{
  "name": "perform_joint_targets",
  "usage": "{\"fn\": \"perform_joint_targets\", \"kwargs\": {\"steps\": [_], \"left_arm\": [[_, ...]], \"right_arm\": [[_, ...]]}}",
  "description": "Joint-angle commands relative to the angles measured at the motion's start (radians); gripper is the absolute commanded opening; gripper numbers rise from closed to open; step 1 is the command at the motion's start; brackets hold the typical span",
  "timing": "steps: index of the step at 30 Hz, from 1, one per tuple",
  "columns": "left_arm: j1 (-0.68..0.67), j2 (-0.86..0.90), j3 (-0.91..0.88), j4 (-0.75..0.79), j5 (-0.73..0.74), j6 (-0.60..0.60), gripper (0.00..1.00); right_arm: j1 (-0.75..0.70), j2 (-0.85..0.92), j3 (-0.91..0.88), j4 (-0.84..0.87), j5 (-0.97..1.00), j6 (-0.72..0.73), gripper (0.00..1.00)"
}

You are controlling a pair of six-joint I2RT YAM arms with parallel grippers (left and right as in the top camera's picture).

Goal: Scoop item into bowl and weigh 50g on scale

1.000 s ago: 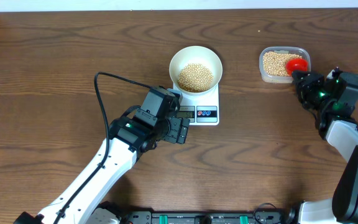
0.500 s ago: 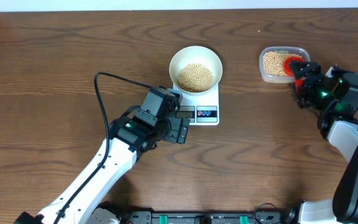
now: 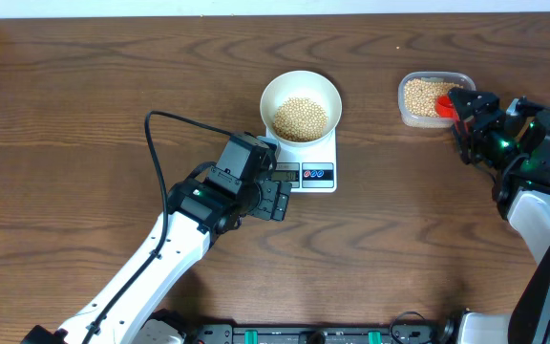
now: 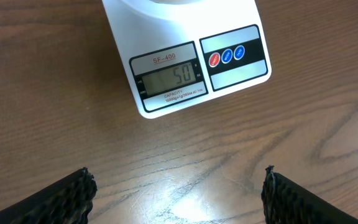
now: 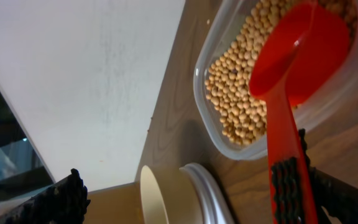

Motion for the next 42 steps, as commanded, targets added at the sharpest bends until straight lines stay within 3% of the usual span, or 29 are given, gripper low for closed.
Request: {"fn": "perform_joint_targets", "kwargs": {"steps": [1,9,22,31,42], "left_arm": [[-0.002,0.006,-0.001,0.001,-0.017,0.002,0.88],[-0.002,0.006,-0.001,0.001,-0.017,0.002,0.88],[-0.002,0.006,-0.001,0.001,-0.017,0.002,0.88],[-0.002,0.006,-0.001,0.001,-0.017,0.002,0.88],[-0.002,0.006,-0.001,0.001,-0.016,0.002,0.88]], "right_arm": [[-0.018,-0.029,-0.004,-0.005,-0.041,0.035,0.99],[-0.051,-0.174,-0.004,-0.058,-0.095,0.002,0.99],[-0.141,-0.617,-0.004,-0.557,-0.089,-0.391,0.99],[-0.141,-0.832,-0.004,-0.833,-0.059,-0.596,0.99],[-0.141,-0.865,-0.004,-0.843,0.055,-0.775,0.99]]}}
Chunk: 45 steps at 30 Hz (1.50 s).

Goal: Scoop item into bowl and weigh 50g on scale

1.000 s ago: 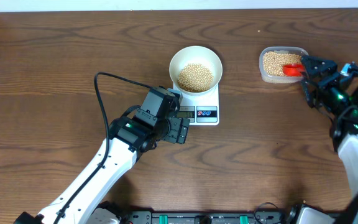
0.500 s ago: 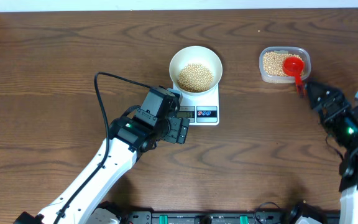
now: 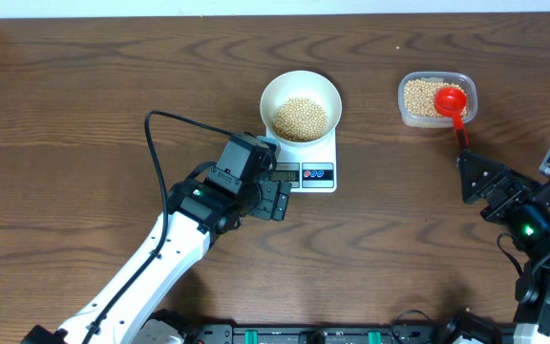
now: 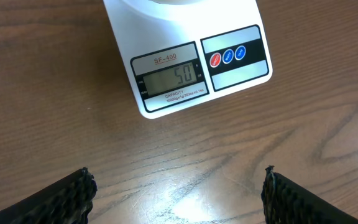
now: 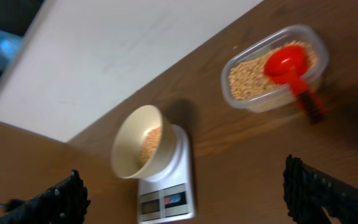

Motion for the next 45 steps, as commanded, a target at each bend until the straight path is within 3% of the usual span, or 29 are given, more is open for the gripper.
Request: {"fn": "perform_joint_targets", "kwargs": {"steps": [1,14,20,24,32,45], "left_arm": [[-0.002,0.006,-0.001,0.001,-0.013,0.002,0.88],[-0.002,0.006,-0.001,0.001,-0.013,0.002,0.88],[-0.002,0.006,-0.001,0.001,-0.013,0.002,0.88],[-0.002,0.006,-0.001,0.001,-0.013,0.002,0.88],[-0.002,0.006,-0.001,0.001,-0.013,0.002,0.88],[-0.002,0.006,-0.001,0.001,-0.013,0.002,0.88]], "right_arm": [[-0.003,-0.002,-0.004,-0.001,0.084,-0.094,0.99],[0.123,-0.006,-0.016,-0.034,0.371,-0.099,0.99],[0.281,-0.105,-0.089,-0.012,0.581,-0.245,0.99],[0.367,-0.204,-0.195,0.092,0.708,-0.274,0.99],[0.392,-0.434,-0.504,0.382,0.721,-0.274,0.99],[0.448,-0.642,-0.711,0.427,0.754,-0.316,0.99]]}}
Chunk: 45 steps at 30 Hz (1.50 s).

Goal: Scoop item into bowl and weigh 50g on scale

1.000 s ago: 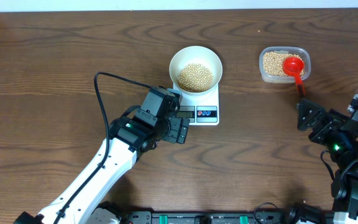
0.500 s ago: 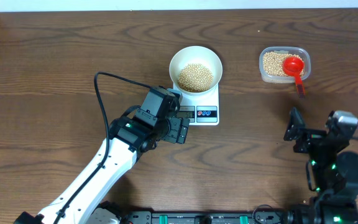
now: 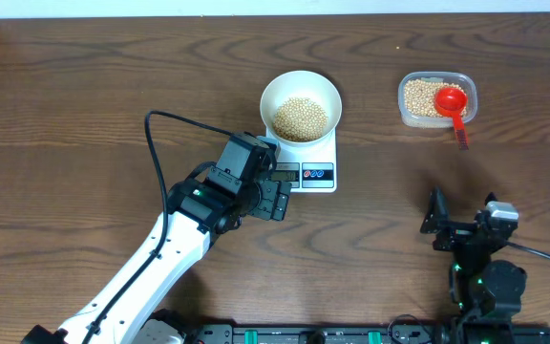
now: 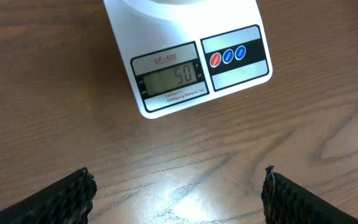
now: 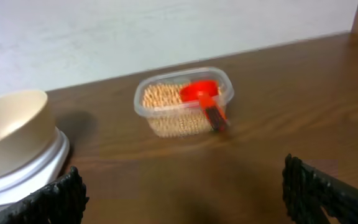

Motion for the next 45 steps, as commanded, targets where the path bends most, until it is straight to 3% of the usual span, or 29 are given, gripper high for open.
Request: {"fn": "perform_joint_targets", "kwargs": {"steps": [1,16,22,45], "left_arm": [[-0.002,0.006,-0.001,0.001,-0.013,0.002,0.88],[-0.002,0.006,-0.001,0.001,-0.013,0.002,0.88],[-0.002,0.006,-0.001,0.001,-0.013,0.002,0.88],[-0.002,0.006,-0.001,0.001,-0.013,0.002,0.88]], "right_arm": [[0.027,-0.030,-0.006,0.007,0.024,-0.056,0.99],[0.027,-0.060,-0.006,0.040,0.023,-0.071,0.99],[0.027,-0.059,-0.006,0.000,-0.028,-0.159,0.99],[0.027,-0.058,-0.006,0.003,-0.029,-0.151,0.99]]}}
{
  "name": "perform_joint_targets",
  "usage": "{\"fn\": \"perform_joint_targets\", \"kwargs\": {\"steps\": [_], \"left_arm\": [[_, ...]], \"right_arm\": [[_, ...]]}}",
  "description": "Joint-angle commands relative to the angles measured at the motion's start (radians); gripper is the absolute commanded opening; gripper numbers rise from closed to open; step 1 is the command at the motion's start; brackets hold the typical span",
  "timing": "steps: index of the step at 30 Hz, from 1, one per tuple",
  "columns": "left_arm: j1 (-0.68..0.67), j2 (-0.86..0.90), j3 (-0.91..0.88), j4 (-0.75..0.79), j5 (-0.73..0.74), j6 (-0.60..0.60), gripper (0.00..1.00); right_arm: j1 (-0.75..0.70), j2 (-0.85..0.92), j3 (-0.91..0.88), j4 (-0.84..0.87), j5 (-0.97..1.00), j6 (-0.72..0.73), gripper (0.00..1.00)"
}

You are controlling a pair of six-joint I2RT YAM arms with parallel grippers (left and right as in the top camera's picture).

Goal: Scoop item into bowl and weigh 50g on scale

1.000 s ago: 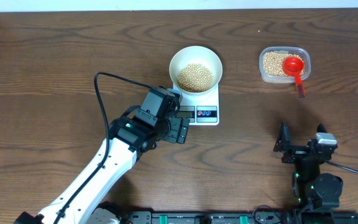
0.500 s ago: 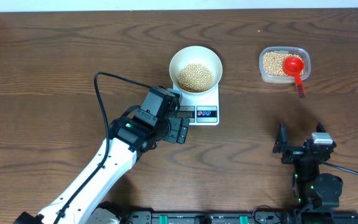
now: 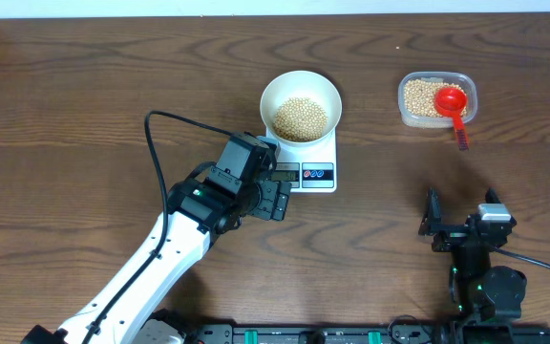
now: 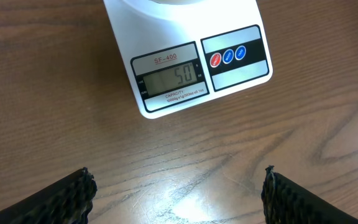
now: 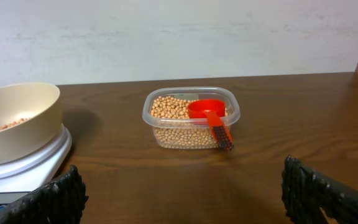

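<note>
A cream bowl of beans sits on the white scale; the display reads 50. My left gripper is open just in front of the scale, holding nothing. A clear tub of beans stands at the far right, with the red scoop resting in it, handle over the rim. In the right wrist view the tub and scoop lie ahead. My right gripper is open near the front edge, well short of the tub.
A black cable loops from the left arm over the table. The table's far edge meets a white wall. Bare wood lies between the scale and the tub.
The right gripper has settled slightly and its view has steadied on the tub. Otherwise nothing has changed; the left arm, bowl and scale reading are the same.
At first my right gripper was shut on the red scoop at the tub, and the scale read 50. Then the scoop lay in the tub, with the gripper open and drawn back. It then stood near the front edge, where it stays.
</note>
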Motion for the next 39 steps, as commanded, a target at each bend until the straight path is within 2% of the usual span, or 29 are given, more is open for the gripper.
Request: {"fn": "perform_joint_targets", "kwargs": {"steps": [1,21,27,33,39], "left_arm": [[-0.002,0.006,-0.001,0.001,-0.013,0.002,0.88],[0.017,-0.029,-0.001,0.006,-0.079,0.032,0.88],[0.143,-0.142,-0.002,0.028,-0.061,0.098,0.88],[0.326,-0.302,-0.009,0.045,0.073,0.260,0.88],[0.468,-0.465,-0.106,0.119,0.134,0.291,0.88]], "right_arm": [[0.006,-0.006,-0.003,-0.002,-0.005,-0.022,0.99],[0.006,-0.006,-0.003,-0.002,-0.005,-0.022,0.99],[0.006,-0.006,-0.003,-0.002,-0.005,-0.022,0.99],[0.006,-0.006,-0.003,-0.002,-0.005,-0.022,0.99],[0.006,-0.006,-0.003,-0.002,-0.005,-0.022,0.99]]}}
